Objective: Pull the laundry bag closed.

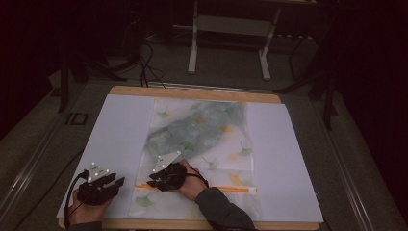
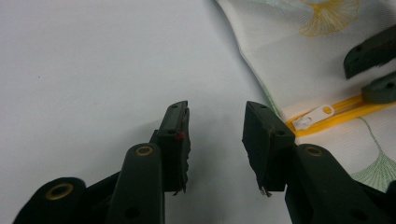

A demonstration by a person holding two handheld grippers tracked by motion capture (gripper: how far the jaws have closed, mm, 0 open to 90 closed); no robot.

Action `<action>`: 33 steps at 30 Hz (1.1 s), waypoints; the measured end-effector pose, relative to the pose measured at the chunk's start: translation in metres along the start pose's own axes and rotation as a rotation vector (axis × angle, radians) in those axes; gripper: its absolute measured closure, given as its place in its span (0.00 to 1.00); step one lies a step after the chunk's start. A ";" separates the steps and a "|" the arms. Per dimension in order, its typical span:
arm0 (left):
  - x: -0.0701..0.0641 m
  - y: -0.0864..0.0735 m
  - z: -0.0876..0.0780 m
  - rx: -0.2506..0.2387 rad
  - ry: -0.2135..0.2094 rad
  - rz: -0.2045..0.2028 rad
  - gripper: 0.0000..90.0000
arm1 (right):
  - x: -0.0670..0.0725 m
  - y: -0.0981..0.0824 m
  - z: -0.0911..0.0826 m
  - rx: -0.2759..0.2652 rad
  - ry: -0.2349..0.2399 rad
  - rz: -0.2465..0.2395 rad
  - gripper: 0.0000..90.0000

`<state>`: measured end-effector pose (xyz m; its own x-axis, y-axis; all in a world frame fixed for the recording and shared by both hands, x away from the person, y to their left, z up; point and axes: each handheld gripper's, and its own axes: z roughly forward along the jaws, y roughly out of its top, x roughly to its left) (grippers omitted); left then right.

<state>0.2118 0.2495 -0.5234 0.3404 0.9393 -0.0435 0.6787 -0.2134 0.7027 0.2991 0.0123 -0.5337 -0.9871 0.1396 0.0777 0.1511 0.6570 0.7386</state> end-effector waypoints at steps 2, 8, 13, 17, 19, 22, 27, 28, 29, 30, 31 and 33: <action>0.000 0.000 0.000 -0.002 -0.001 -0.002 0.68 | 0.001 0.001 0.002 -0.003 0.004 -0.005 0.81; 0.000 0.000 0.000 -0.001 -0.002 -0.002 0.68 | 0.008 0.007 0.013 -0.005 0.023 -0.011 0.82; 0.000 0.000 0.000 0.002 0.001 0.001 0.67 | 0.008 0.009 0.020 0.006 0.023 -0.010 0.83; 0.000 -0.001 0.000 0.001 -0.001 -0.002 0.67 | 0.006 0.010 0.026 -0.003 0.026 0.000 0.83; 0.000 -0.001 -0.001 0.001 -0.001 0.000 0.67 | 0.007 0.012 0.028 0.001 0.027 -0.002 0.83; 0.000 -0.001 -0.001 -0.001 -0.001 -0.003 0.67 | 0.009 0.014 0.031 0.010 0.024 -0.017 0.91; 0.000 -0.001 -0.002 0.002 -0.009 -0.002 0.67 | 0.010 0.013 0.031 0.013 0.029 -0.020 0.92; -0.001 -0.001 -0.002 0.001 -0.013 -0.001 0.67 | 0.009 0.013 0.030 0.011 0.032 -0.013 0.93; -0.001 -0.001 -0.003 0.000 -0.017 0.000 0.68 | 0.009 0.013 0.030 0.010 0.032 -0.014 0.93; -0.001 -0.001 -0.004 0.000 -0.022 -0.001 0.68 | 0.009 0.013 0.028 0.010 0.034 -0.019 0.93; -0.002 -0.001 -0.004 0.002 -0.024 -0.001 0.68 | 0.009 0.013 0.028 0.010 0.034 -0.019 0.93; -0.003 -0.001 -0.004 0.008 -0.032 0.005 0.67 | 0.009 0.013 0.028 0.008 0.032 -0.018 0.93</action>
<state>0.2076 0.2483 -0.5208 0.3645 0.9291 -0.0632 0.6820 -0.2201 0.6974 0.2935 0.0423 -0.5421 -0.9908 0.1042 0.0858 0.1336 0.6649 0.7349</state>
